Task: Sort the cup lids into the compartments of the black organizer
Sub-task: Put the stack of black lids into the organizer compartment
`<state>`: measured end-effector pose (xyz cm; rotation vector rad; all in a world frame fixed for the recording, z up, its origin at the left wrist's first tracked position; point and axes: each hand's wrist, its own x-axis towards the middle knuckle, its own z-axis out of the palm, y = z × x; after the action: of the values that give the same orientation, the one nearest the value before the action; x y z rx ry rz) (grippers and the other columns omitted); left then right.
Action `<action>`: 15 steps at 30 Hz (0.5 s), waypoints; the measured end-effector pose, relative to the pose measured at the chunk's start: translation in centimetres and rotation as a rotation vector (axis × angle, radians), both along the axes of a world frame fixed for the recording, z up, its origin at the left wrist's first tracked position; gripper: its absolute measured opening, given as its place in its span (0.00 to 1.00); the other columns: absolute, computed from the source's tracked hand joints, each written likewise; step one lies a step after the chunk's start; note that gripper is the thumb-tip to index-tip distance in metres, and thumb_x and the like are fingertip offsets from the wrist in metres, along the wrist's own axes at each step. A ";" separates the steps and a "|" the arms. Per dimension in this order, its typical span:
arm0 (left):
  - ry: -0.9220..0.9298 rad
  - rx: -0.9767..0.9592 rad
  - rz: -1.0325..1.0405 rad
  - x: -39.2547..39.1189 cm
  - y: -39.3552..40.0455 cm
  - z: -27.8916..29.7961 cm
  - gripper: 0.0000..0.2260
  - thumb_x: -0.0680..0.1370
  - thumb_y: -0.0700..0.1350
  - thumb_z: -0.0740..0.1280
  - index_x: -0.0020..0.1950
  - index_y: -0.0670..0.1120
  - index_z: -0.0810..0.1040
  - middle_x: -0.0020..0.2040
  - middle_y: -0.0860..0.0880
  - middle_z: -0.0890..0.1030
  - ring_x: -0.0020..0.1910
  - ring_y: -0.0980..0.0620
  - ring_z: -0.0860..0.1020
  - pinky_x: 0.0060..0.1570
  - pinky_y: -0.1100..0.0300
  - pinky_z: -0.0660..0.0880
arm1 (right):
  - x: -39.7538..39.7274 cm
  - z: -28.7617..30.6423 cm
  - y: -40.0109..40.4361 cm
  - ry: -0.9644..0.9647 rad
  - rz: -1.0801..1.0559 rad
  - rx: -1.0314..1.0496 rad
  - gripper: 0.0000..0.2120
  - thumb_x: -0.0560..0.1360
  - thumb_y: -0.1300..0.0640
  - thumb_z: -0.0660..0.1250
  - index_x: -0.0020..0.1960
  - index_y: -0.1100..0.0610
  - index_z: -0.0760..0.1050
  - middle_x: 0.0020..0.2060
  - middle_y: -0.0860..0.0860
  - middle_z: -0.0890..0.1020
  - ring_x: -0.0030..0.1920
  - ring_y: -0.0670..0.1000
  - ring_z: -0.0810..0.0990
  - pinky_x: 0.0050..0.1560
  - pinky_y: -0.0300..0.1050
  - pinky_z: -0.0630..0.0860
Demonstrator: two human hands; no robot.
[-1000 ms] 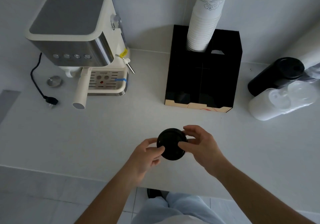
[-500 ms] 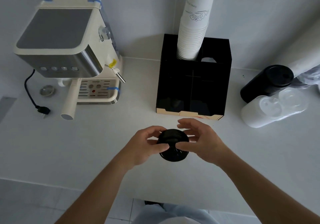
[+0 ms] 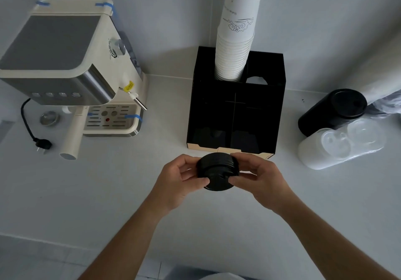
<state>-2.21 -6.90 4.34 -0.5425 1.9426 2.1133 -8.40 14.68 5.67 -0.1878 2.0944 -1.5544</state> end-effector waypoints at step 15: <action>0.124 -0.178 -0.047 -4.3 -0.4 0.4 0.28 0.67 0.37 0.77 0.63 0.55 0.76 0.59 0.54 0.83 0.61 0.55 0.79 0.64 0.57 0.73 | -5.7 -0.5 -0.4 0.176 0.143 -0.027 0.20 0.70 0.67 0.75 0.57 0.50 0.82 0.51 0.48 0.85 0.58 0.53 0.82 0.65 0.55 0.76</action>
<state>-6.53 -7.31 4.76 -0.4010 2.2037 2.0015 -14.06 14.25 5.20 -0.4900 2.1413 -1.5283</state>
